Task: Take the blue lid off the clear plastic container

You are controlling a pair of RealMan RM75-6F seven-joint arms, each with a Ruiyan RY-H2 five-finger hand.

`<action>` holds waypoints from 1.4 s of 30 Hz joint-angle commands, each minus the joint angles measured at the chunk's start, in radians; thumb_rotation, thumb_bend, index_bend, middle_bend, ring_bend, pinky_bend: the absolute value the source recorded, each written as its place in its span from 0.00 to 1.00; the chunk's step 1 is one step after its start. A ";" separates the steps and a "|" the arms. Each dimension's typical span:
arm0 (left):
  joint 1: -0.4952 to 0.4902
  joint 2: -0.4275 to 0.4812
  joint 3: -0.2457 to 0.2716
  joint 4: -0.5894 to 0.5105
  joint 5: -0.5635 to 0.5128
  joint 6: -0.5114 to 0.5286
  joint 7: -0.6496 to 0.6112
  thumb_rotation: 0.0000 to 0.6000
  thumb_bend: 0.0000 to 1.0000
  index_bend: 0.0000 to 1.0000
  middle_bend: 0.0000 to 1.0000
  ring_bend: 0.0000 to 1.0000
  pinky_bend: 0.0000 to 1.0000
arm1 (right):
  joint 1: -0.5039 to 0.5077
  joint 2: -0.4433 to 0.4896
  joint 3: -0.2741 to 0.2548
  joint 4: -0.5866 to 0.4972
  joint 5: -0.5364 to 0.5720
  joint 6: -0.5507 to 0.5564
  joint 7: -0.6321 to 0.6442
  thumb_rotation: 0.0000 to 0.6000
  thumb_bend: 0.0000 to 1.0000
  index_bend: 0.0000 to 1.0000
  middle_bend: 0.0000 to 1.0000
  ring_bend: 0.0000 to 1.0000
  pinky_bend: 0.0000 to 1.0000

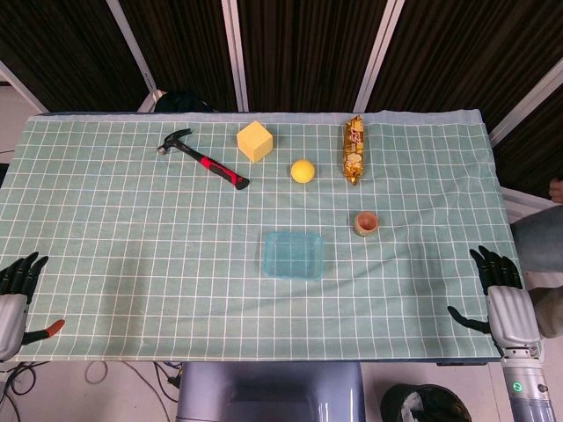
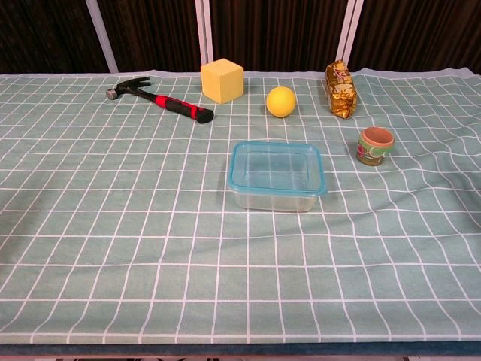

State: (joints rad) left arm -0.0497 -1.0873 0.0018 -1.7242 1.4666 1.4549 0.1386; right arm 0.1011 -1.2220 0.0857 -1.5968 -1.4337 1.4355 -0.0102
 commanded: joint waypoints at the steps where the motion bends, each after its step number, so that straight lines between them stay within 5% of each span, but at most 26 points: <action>1: 0.000 0.000 0.000 0.000 0.000 0.000 0.001 1.00 0.02 0.00 0.00 0.00 0.09 | 0.000 0.001 0.000 -0.001 0.001 -0.001 0.000 1.00 0.28 0.00 0.00 0.00 0.00; 14: -0.012 0.017 -0.007 -0.051 -0.026 -0.030 -0.004 1.00 0.01 0.00 0.00 0.00 0.09 | 0.000 0.006 0.003 -0.012 0.020 -0.014 0.003 1.00 0.28 0.00 0.00 0.00 0.00; 22: -0.132 0.013 -0.085 -0.177 -0.078 -0.139 0.138 1.00 0.01 0.00 0.00 0.00 0.09 | 0.002 0.003 0.010 -0.009 0.035 -0.019 0.006 1.00 0.28 0.00 0.00 0.00 0.00; 31: -0.352 -0.110 -0.225 -0.272 -0.328 -0.324 0.351 1.00 0.01 0.00 0.00 0.00 0.09 | 0.001 0.000 0.018 -0.014 0.052 -0.022 0.006 1.00 0.28 0.00 0.00 0.00 0.00; 42: -0.664 -0.378 -0.321 -0.159 -0.724 -0.424 0.633 1.00 0.00 0.00 0.00 0.00 0.09 | 0.003 -0.001 0.027 -0.022 0.079 -0.036 0.011 1.00 0.28 0.00 0.00 0.00 0.00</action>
State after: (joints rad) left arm -0.6162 -1.3705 -0.2848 -1.9368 0.8531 1.0617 0.7005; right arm 0.1040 -1.2227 0.1109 -1.6180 -1.3573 1.4010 0.0008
